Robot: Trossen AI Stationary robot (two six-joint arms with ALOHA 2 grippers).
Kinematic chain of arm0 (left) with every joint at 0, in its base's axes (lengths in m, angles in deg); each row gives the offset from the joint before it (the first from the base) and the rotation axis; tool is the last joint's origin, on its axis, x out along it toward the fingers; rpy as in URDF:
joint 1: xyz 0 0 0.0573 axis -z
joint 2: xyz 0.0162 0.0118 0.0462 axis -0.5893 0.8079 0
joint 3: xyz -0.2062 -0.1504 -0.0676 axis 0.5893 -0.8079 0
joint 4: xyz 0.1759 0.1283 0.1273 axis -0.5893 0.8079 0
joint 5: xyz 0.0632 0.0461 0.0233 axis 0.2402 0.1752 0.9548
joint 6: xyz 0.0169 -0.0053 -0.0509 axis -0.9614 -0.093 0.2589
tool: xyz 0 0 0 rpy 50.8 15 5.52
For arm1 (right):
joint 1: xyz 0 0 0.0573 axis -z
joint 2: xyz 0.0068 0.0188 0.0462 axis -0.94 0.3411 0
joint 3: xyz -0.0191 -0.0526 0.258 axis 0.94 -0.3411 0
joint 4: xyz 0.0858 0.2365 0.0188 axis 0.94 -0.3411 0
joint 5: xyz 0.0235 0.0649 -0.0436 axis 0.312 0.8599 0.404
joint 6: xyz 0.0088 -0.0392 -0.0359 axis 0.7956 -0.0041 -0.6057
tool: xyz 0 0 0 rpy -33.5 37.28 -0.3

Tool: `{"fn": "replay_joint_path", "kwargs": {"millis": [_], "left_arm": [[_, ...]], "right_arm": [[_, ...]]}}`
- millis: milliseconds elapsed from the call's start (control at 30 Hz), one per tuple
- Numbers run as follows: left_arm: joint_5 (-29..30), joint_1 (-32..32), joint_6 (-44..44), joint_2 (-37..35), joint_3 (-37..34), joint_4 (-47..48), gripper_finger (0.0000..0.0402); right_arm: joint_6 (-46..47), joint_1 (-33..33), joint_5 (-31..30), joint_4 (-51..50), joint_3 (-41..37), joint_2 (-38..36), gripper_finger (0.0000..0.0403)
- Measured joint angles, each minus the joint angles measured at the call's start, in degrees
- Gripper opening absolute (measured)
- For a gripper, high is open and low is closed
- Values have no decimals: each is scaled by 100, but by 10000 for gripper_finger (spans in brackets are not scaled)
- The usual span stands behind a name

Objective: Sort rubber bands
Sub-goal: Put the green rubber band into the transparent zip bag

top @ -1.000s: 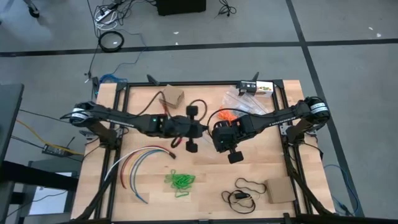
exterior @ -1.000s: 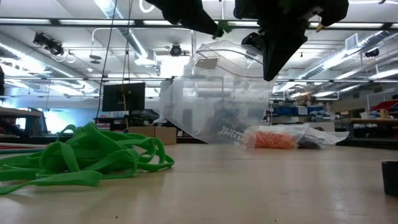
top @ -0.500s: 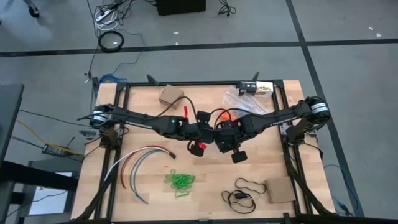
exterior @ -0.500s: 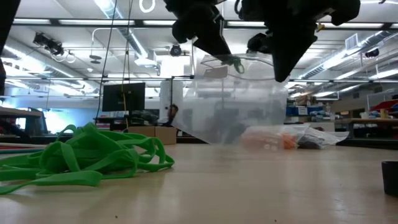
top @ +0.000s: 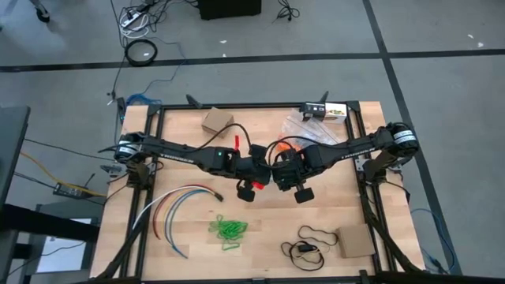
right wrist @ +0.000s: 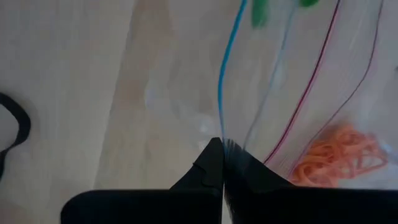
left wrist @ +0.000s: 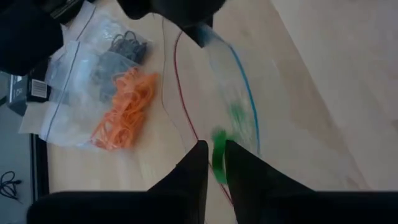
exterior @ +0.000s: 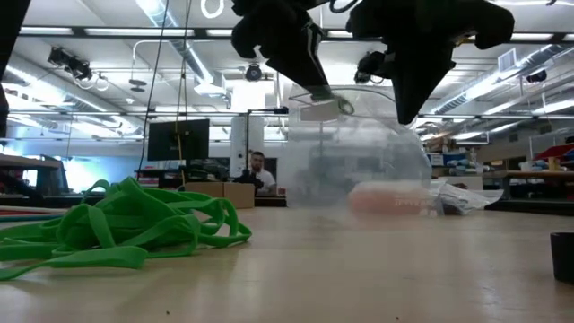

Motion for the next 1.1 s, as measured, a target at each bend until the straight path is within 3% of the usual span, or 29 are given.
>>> {"fn": "replay_joint_path", "kwargs": {"millis": [300, 867, 967, 1100], "left_arm": [[17, 0, 36, -4, -1, 135, 34], [30, -2, 358, -4, -7, 680, 32], [204, 42, 348, -70, -11, 772, 29], [913, 130, 318, -341, -13, 841, 22]], "right_arm": [[-165, 0, -40, -122, 321, 0, 0], [-297, 0, -115, -418, 365, -2, 0], [-321, -4, -117, -520, 372, -8, 0], [-326, -4, -123, -598, 378, -20, 0]]}}
